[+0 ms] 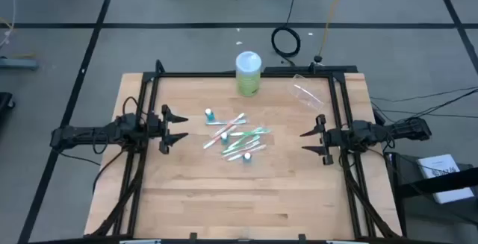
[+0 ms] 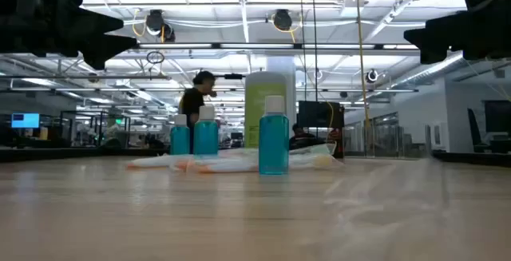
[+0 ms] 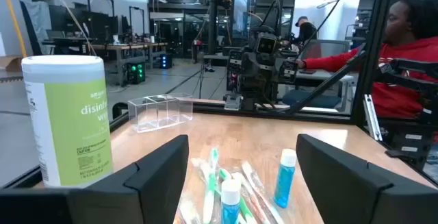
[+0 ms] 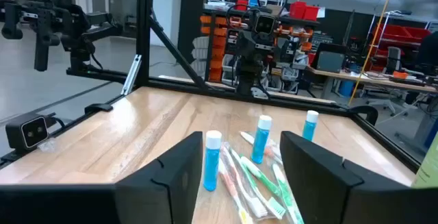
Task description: Pick & Place toothbrushing station
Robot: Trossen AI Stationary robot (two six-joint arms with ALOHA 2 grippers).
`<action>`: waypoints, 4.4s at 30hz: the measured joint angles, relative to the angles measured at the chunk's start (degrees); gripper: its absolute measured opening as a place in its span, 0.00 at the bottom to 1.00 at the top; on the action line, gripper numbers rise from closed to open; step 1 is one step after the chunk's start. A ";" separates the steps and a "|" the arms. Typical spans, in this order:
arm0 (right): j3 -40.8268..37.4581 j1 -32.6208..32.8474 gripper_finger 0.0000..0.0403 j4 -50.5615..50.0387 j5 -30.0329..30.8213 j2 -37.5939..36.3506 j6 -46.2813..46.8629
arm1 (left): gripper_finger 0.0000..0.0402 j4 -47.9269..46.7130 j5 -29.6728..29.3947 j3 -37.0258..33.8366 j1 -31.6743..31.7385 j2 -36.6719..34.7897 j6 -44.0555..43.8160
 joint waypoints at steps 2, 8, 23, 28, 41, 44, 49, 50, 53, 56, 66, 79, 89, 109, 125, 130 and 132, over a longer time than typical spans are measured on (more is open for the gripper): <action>0.02 0.00 0.47 0.01 0.01 0.00 0.00 | 0.70 -0.02 0.00 0.00 0.00 -0.01 0.00; 0.02 0.00 0.47 0.02 0.02 0.01 0.00 | 0.70 0.00 0.00 0.00 0.01 0.00 0.00; 0.02 0.00 0.47 0.02 0.02 0.00 0.00 | 0.70 -0.02 0.00 0.00 0.01 -0.01 0.00; 0.02 0.00 0.47 0.00 0.02 0.02 0.02 | 0.70 -0.01 0.00 0.00 0.00 -0.01 -0.01; 0.02 0.00 0.47 0.00 0.01 0.00 0.00 | 0.70 -0.02 0.00 0.00 0.01 0.00 0.00; 0.02 0.00 0.47 0.02 0.02 0.00 0.00 | 0.70 -0.01 0.00 0.00 0.00 -0.01 0.00; 0.00 0.00 0.47 0.02 0.02 0.02 0.00 | 0.70 -0.02 0.00 0.00 -0.01 0.00 0.00; 0.01 0.00 0.47 0.00 0.00 0.01 0.01 | 0.70 -0.01 0.00 0.00 -0.01 -0.02 0.00; 0.02 0.00 0.47 0.02 0.02 0.00 0.00 | 0.70 -0.01 0.00 0.00 0.01 -0.01 0.00; 0.01 0.00 0.47 0.00 0.02 0.00 0.02 | 0.70 0.00 0.00 0.00 -0.01 0.00 0.00; 0.02 0.00 0.47 0.02 0.02 0.01 0.01 | 0.70 -0.02 0.00 0.00 -0.01 -0.02 0.00; 0.02 0.00 0.47 0.02 0.00 0.02 0.00 | 0.70 0.00 0.00 0.00 0.00 0.00 0.00; 0.00 0.00 0.47 0.02 0.00 0.02 0.00 | 0.70 -0.01 0.00 0.00 0.01 0.00 0.00; 0.02 0.00 0.47 0.01 0.02 0.01 0.00 | 0.70 0.76 -1.38 0.00 -0.01 0.00 -0.78; 0.02 0.00 0.47 0.00 0.02 0.02 0.00 | 0.70 -3.84 -17.87 1.38 2.20 17.51 -1.70; 0.02 0.00 0.47 0.02 0.01 0.02 0.01 | 0.70 -7.67 -17.13 8.94 6.24 27.48 -3.06; 0.02 0.00 0.47 0.00 0.02 0.02 0.00 | 0.70 -11.23 -15.91 13.47 8.12 32.28 -2.52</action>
